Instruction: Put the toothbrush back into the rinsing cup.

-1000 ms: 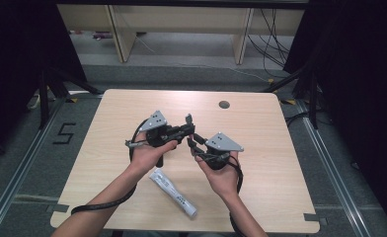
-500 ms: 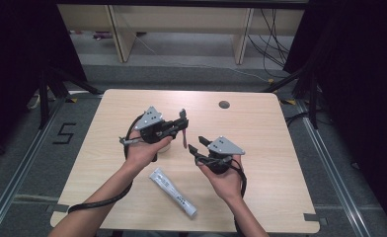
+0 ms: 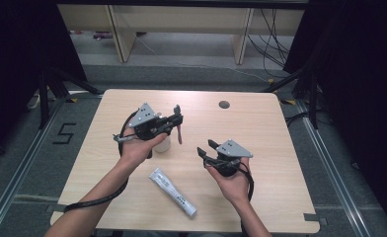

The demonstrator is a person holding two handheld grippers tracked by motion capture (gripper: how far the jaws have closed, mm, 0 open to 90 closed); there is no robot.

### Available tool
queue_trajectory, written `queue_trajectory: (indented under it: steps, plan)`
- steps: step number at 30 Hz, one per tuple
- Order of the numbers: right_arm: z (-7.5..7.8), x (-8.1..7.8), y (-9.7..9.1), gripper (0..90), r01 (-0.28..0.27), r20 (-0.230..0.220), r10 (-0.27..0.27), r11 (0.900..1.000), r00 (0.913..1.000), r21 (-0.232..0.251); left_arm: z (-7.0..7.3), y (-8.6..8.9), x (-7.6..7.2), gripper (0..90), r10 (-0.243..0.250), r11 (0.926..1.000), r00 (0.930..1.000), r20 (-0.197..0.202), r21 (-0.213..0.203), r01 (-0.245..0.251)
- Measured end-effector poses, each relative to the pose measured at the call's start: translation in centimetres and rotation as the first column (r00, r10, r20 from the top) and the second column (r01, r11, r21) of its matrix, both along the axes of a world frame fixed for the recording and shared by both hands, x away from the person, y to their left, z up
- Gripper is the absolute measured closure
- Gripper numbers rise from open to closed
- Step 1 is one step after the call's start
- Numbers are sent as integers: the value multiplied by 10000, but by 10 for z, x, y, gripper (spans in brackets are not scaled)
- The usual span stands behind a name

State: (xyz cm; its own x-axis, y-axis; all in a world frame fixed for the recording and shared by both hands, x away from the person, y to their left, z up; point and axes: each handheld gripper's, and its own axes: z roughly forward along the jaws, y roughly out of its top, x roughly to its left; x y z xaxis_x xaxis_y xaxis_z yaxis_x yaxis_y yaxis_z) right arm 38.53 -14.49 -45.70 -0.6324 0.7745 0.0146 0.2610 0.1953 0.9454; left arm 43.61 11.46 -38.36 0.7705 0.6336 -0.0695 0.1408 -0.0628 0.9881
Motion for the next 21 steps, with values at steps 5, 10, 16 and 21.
queue_trajectory:
  steps: [5,10,16,21]
  plan:
    - [-5,-1,-5,499,295,-212,-295,9996,9993,-20,4,4,0,828,89,10000,9998,186,28,-90]
    - [-10,-2,-15,500,607,-398,-610,9981,9973,-90,9,10,2,828,303,9995,9991,300,-51,-302]
    - [-14,0,-23,501,696,-248,-698,9975,9973,-76,13,15,5,828,436,9990,9984,369,-84,-433]
    - [-17,1,-26,502,780,-136,-780,9969,9969,-48,15,18,6,828,580,9983,9973,452,-111,-575]
